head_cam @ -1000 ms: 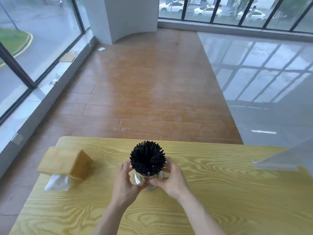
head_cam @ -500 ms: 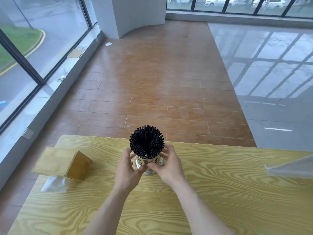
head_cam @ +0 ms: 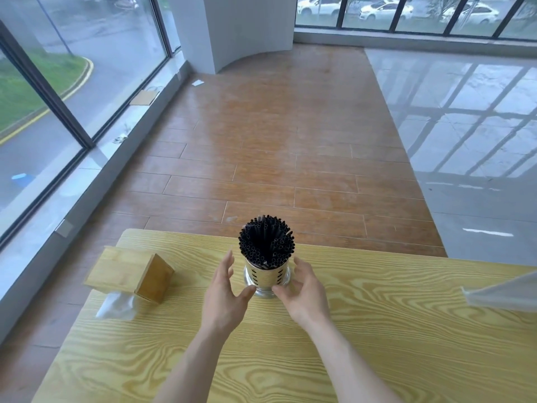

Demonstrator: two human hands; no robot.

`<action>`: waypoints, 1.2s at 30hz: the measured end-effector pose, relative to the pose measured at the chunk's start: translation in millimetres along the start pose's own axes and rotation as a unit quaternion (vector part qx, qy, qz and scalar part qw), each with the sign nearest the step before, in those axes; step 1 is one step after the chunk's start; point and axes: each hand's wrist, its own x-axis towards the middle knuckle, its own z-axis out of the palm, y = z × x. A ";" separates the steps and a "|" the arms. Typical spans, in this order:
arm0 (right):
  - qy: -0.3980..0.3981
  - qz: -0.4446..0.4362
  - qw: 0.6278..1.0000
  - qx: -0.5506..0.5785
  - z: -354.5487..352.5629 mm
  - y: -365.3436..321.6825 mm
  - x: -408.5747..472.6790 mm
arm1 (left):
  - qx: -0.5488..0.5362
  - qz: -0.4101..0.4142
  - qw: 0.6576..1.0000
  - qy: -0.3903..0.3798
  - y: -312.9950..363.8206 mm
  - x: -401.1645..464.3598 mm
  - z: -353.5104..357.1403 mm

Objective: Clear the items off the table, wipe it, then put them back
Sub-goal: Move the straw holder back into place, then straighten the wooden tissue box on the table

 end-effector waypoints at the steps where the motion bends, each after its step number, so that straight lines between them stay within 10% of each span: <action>1: 0.000 0.006 1.000 -0.004 1.3 3.2 -5.6 | 0.006 -0.002 1.000 0.001 -3.1 -5.0 -5.3; 24: -0.079 0.051 0.994 -0.064 216.5 -95.1 -60.4 | -0.059 -0.117 0.984 0.120 -163.8 -0.6 -274.9; 36: -0.103 0.052 0.993 -0.034 260.4 -109.1 -29.9 | -0.101 -0.059 0.989 -0.085 -185.8 67.6 -267.6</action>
